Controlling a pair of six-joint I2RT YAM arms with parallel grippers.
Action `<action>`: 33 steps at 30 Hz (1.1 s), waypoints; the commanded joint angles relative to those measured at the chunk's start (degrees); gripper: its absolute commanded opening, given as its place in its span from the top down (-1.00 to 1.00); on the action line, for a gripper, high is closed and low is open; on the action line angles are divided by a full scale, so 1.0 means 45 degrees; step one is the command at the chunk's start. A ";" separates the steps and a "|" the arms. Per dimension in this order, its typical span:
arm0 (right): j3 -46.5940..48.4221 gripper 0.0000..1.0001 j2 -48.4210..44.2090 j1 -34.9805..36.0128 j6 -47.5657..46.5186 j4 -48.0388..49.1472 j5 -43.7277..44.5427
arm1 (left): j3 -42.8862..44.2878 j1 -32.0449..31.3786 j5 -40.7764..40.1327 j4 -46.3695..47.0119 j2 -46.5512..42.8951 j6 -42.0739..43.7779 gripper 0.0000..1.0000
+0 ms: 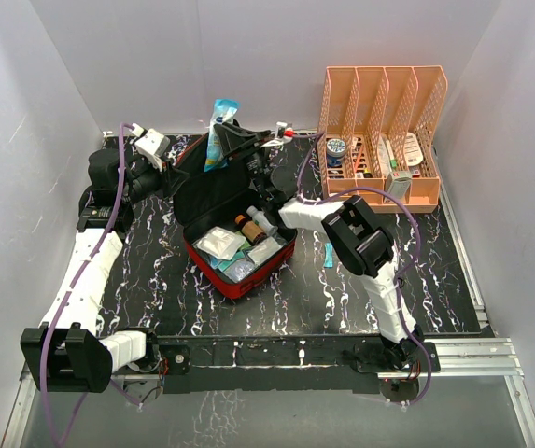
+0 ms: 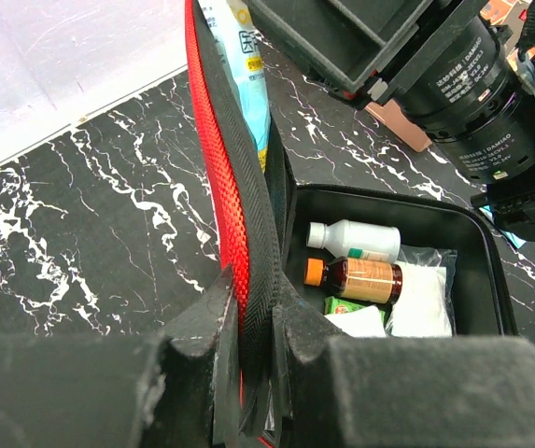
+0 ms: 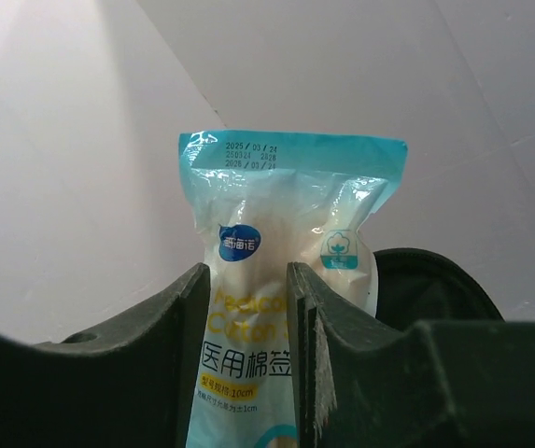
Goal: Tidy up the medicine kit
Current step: Place the medical item at the medicine pouch.
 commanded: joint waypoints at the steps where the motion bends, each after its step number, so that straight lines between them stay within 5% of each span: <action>1: -0.0269 0.26 -0.0730 0.0112 -0.0431 -0.1037 -0.0842 | 0.0299 -0.0132 0.0972 0.0394 -0.0216 0.0084 1.00; 13: -0.3192 0.39 -0.3510 0.0173 -0.1083 -0.2182 -0.1141 | 0.0376 -0.0120 0.1013 0.0287 -0.0064 0.0230 1.00; 22: -0.2166 1.00 -0.3183 0.0275 -0.1684 -0.3812 -0.1712 | 0.0532 -0.0127 0.1108 0.0320 0.0105 0.0272 1.00; 33: -0.1516 1.00 -0.2976 0.0879 -0.3041 -0.5589 -0.2664 | 0.0376 -0.0118 0.1024 0.0277 -0.0079 0.0366 1.00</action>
